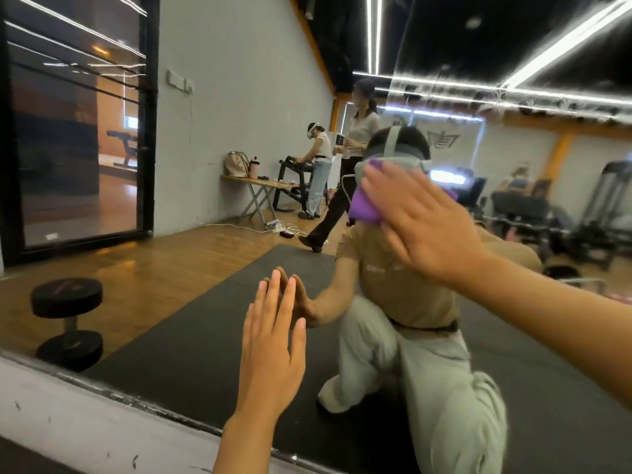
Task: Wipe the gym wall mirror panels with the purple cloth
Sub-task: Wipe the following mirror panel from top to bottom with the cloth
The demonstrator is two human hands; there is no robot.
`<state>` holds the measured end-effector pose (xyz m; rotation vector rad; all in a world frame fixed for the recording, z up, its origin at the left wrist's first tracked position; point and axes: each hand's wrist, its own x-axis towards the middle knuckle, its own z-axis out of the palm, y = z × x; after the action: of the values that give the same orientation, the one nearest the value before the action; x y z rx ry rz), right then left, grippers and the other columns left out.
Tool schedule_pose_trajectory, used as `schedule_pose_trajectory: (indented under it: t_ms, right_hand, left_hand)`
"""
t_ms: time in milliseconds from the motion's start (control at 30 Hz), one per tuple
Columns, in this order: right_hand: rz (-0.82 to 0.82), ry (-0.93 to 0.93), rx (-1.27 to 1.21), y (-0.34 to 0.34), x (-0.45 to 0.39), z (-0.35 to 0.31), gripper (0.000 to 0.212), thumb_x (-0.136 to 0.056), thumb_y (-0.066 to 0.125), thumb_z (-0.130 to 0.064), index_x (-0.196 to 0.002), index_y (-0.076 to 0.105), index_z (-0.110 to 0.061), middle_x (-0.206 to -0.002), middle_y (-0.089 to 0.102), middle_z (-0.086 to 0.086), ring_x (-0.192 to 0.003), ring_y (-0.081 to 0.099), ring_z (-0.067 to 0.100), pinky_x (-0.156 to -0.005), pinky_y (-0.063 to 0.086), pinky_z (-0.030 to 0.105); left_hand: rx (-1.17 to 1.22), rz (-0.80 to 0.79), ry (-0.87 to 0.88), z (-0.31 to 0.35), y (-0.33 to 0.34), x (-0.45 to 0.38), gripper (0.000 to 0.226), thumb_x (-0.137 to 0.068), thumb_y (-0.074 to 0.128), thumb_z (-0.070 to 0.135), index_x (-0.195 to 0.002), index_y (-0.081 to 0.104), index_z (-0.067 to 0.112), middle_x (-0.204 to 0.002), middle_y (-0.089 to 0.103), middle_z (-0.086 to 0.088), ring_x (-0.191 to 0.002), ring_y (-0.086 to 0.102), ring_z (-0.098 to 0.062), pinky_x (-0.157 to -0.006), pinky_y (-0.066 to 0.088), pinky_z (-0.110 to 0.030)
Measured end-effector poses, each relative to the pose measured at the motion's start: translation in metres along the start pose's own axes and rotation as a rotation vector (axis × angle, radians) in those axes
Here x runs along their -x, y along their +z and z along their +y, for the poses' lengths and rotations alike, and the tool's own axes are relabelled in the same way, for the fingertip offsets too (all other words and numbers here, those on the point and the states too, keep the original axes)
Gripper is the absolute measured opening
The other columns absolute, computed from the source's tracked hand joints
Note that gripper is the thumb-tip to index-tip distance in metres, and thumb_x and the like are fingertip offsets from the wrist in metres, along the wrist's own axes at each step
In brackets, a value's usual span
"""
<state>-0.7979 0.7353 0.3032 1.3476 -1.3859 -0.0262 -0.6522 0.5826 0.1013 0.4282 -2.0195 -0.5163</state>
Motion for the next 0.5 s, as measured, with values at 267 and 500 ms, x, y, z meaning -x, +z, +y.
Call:
schedule_pose_trajectory:
  t_ms: [267, 500]
  right_hand:
    - [0.071, 0.134, 0.023, 0.016, 0.016, -0.034, 0.057, -0.105, 0.043, -0.034, -0.156, 0.034, -0.009, -0.164, 0.029, 0.013, -0.153, 0.021, 0.031, -0.126, 0.012, 0.046]
    - [-0.307, -0.208, 0.055, 0.058, 0.136, -0.124, 0.09, -0.084, 0.075, -0.035, -0.158, 0.026, -0.019, -0.166, 0.011, 0.004, -0.156, 0.002, 0.025, -0.127, -0.004, 0.042]
  left_hand:
    - [0.034, -0.006, 0.021, -0.004, 0.005, 0.001, 0.063, -0.099, 0.018, 0.052, -0.157, -0.002, 0.038, -0.16, -0.026, 0.029, -0.149, -0.022, 0.002, -0.119, -0.008, -0.029]
    - [0.002, 0.016, 0.065, -0.011, 0.012, 0.0, 0.065, -0.101, 0.026, 0.048, -0.159, -0.001, 0.035, -0.163, -0.024, 0.023, -0.152, -0.018, -0.005, -0.12, -0.005, -0.035]
